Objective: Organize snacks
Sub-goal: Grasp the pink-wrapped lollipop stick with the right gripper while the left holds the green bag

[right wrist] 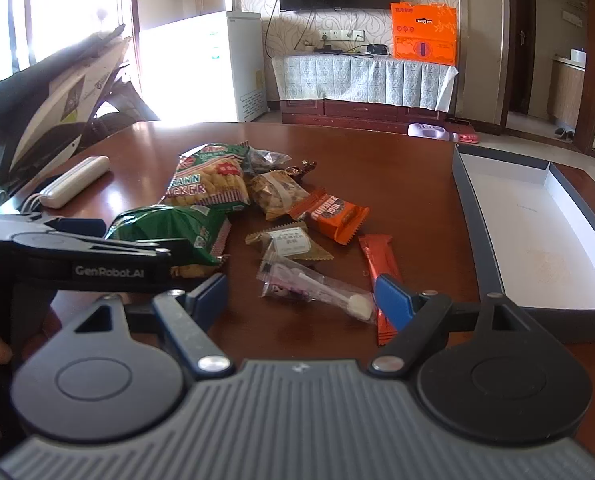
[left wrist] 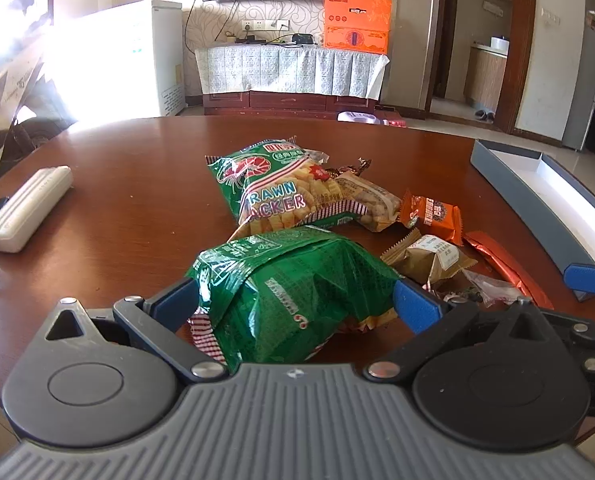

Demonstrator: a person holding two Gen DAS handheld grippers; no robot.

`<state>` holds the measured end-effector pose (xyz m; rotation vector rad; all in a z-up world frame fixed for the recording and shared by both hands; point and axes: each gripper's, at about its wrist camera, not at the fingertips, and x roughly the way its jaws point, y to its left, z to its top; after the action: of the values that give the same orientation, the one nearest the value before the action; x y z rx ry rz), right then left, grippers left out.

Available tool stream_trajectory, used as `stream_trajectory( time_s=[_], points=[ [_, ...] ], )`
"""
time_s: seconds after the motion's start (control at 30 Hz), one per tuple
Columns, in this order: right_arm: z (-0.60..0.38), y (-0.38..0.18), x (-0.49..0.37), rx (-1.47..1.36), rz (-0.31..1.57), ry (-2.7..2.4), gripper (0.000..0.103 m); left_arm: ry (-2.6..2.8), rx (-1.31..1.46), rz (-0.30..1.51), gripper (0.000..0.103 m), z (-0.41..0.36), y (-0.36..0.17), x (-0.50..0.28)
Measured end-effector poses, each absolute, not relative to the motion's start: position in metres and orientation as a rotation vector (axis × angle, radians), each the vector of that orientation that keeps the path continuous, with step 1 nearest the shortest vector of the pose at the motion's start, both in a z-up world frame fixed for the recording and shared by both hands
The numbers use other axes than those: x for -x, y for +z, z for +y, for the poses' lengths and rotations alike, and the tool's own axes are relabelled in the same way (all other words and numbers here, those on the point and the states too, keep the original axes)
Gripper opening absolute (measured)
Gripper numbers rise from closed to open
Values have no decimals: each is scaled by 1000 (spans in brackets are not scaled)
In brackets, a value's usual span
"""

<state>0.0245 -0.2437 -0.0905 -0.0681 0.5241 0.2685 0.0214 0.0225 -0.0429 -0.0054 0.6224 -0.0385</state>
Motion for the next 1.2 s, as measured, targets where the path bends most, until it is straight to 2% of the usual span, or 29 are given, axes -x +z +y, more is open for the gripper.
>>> stream_trajectory(
  time_s=[0.47, 0.5, 0.57, 0.7, 0.8, 0.83, 0.97, 1.03, 1.13, 1.2],
  points=[
    [-236, -96, -33, 128, 535, 295, 81, -39, -15, 643, 103, 18, -56, -37],
    [-236, -96, -34, 130, 537, 297, 81, -44, -18, 641, 101, 18, -56, -36],
    [-237, -96, -35, 128, 539, 301, 81, -61, -18, 628, 91, 18, -54, -34],
    [-236, -96, -38, 145, 546, 310, 81, -85, -25, 637, 87, 16, -55, -35],
    [-233, -97, -40, 171, 558, 326, 81, -109, -17, 630, 75, 15, -53, -34],
    [-232, -98, -41, 182, 558, 332, 75, -116, -14, 626, 70, 15, -53, -34],
    [-228, -100, -44, 230, 562, 340, 69, -140, 3, 631, 61, 15, -52, -36],
    [-228, -100, -44, 249, 558, 341, 58, -146, 12, 629, 60, 15, -52, -36],
    [-226, -100, -46, 292, 561, 329, 48, -150, 18, 625, 60, 15, -50, -36],
    [-227, -103, -51, 304, 588, 317, 45, -161, 21, 634, 60, 17, -50, -34]
  ],
)
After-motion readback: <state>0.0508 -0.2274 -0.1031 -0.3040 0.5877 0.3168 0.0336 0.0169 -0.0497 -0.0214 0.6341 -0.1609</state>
